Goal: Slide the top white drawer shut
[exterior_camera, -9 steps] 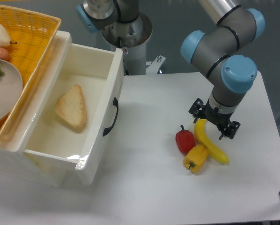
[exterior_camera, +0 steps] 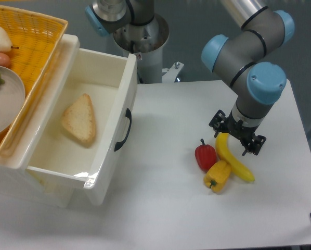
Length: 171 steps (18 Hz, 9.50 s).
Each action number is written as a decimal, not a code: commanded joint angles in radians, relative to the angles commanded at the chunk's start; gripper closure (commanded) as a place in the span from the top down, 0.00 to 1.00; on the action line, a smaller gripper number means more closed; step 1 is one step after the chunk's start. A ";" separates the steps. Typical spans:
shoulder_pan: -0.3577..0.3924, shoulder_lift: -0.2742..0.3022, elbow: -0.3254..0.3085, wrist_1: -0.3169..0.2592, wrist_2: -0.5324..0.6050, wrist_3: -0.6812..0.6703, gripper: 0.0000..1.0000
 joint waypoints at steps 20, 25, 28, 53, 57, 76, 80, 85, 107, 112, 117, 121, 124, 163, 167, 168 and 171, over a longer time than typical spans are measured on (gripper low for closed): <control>-0.077 0.169 -0.117 -0.103 -0.213 -0.621 0.31; -0.098 0.166 -0.117 -0.149 -0.296 -0.621 0.19; -0.110 0.160 -0.117 -0.150 -0.304 -0.621 0.12; -0.172 0.173 -0.134 -0.253 -0.449 -0.612 0.08; -0.176 0.179 -0.134 -0.256 -0.451 -0.612 0.08; -0.224 0.202 -0.134 -0.272 -0.454 -0.620 0.10; -0.235 0.206 -0.137 -0.273 -0.456 -0.621 0.10; -0.255 0.207 -0.137 -0.276 -0.456 -0.621 0.10; -0.334 0.219 -0.147 -0.273 -0.463 -0.637 0.12; -0.356 0.221 -0.147 -0.273 -0.463 -0.637 0.12; -0.370 0.221 -0.147 -0.272 -0.463 -0.650 0.12; -0.382 0.221 -0.146 -0.270 -0.463 -0.654 0.12; -0.388 0.219 -0.147 -0.270 -0.465 -0.654 0.12; 0.078 0.177 -0.052 -0.072 -0.008 -0.120 1.00; 0.167 0.127 -0.051 0.032 0.040 0.035 1.00; 0.195 0.112 -0.049 0.055 0.038 0.082 1.00; 0.261 0.063 -0.040 0.074 0.038 0.272 1.00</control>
